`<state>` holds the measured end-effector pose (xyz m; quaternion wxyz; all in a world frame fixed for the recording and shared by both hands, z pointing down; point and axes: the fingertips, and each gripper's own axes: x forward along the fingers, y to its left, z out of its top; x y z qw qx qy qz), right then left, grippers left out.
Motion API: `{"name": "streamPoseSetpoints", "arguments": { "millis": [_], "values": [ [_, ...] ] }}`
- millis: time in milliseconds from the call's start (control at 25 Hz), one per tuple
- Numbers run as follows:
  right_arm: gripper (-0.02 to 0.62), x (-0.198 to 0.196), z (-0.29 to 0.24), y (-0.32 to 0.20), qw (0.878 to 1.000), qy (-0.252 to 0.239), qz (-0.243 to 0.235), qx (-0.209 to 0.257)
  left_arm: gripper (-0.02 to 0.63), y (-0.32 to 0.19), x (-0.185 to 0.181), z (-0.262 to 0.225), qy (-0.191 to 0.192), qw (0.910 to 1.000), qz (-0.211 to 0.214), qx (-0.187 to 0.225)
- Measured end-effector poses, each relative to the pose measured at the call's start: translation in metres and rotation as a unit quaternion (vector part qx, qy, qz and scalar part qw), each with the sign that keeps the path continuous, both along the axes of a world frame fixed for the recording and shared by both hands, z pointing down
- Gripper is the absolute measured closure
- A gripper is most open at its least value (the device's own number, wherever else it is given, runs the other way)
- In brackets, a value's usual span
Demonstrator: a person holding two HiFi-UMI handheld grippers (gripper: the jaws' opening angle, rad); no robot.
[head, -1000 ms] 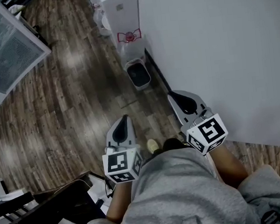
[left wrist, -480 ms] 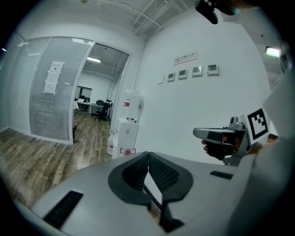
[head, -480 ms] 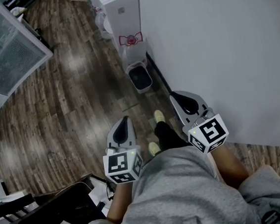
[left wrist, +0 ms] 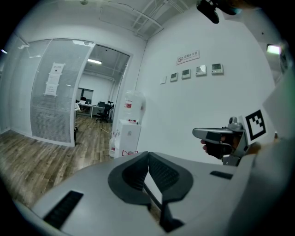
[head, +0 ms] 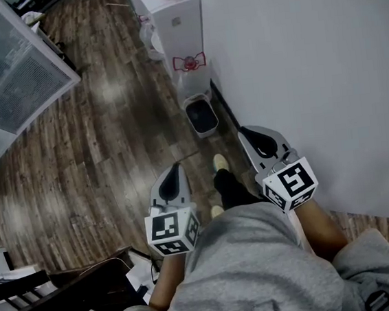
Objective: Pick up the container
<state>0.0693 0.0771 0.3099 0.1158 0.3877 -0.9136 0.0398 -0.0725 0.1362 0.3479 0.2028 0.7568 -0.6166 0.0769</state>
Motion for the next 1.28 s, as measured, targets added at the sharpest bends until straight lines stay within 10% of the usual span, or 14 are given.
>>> {"name": "streamPoseSetpoints", "arguments": {
  "millis": [1280],
  "values": [
    [0.569, 0.003, 0.026, -0.212, 0.999, -0.018, -0.017, -0.049, 0.591, -0.212, 0.015, 0.015, -0.031, 0.9984, 0.006, -0.047]
  ]
}}
